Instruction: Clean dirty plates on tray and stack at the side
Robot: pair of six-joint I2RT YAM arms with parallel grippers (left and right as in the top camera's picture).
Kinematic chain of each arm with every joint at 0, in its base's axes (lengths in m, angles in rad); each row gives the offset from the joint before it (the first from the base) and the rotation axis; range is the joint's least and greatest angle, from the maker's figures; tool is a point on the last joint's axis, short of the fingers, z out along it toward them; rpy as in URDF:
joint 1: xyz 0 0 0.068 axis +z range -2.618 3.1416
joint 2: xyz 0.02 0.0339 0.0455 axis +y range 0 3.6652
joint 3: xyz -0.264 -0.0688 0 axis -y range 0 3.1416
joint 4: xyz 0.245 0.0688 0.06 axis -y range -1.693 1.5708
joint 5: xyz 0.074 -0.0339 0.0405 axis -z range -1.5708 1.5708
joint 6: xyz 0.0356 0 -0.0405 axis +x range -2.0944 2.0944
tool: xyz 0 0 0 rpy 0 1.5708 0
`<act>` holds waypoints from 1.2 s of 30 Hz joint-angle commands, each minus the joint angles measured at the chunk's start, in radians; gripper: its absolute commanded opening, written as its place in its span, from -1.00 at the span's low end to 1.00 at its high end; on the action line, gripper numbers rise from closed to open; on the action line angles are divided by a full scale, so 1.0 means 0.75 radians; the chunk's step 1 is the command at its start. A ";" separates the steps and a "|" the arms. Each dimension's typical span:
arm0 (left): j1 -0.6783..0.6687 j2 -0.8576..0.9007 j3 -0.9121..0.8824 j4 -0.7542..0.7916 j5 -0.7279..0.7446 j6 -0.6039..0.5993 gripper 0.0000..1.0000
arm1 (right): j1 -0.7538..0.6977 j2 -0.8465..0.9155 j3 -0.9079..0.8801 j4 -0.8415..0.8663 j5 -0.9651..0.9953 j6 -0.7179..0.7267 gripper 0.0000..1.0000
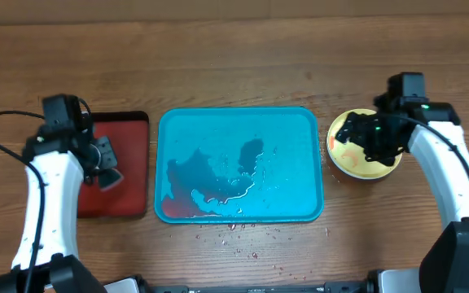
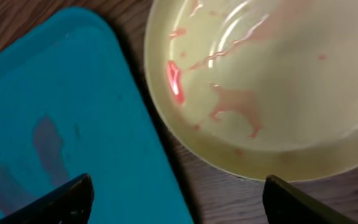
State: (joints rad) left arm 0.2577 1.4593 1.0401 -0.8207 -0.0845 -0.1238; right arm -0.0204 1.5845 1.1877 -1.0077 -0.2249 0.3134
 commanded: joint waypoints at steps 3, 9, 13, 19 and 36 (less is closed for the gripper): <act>0.008 -0.011 -0.185 0.286 -0.016 0.056 -0.09 | 0.143 -0.017 0.024 0.005 0.053 -0.009 0.89; -0.006 -0.013 0.101 0.025 0.038 0.050 1.00 | 0.175 -0.027 0.163 -0.104 0.058 -0.010 1.00; -0.045 -0.014 0.547 -0.349 0.335 -0.137 1.00 | 0.175 -0.086 0.475 -0.312 0.061 -0.081 1.00; -0.067 -0.014 0.847 -0.325 0.457 -0.305 0.99 | 0.175 -0.184 1.091 -0.836 -0.012 -0.069 1.00; -0.067 -0.011 0.843 -0.328 0.453 -0.305 1.00 | 0.175 -0.422 1.085 -0.593 0.098 -0.183 1.00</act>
State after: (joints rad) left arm 0.2089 1.4494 1.6680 -1.0668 0.2405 -0.3386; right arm 0.1081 1.3304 2.0846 -1.5749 -0.1780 0.2268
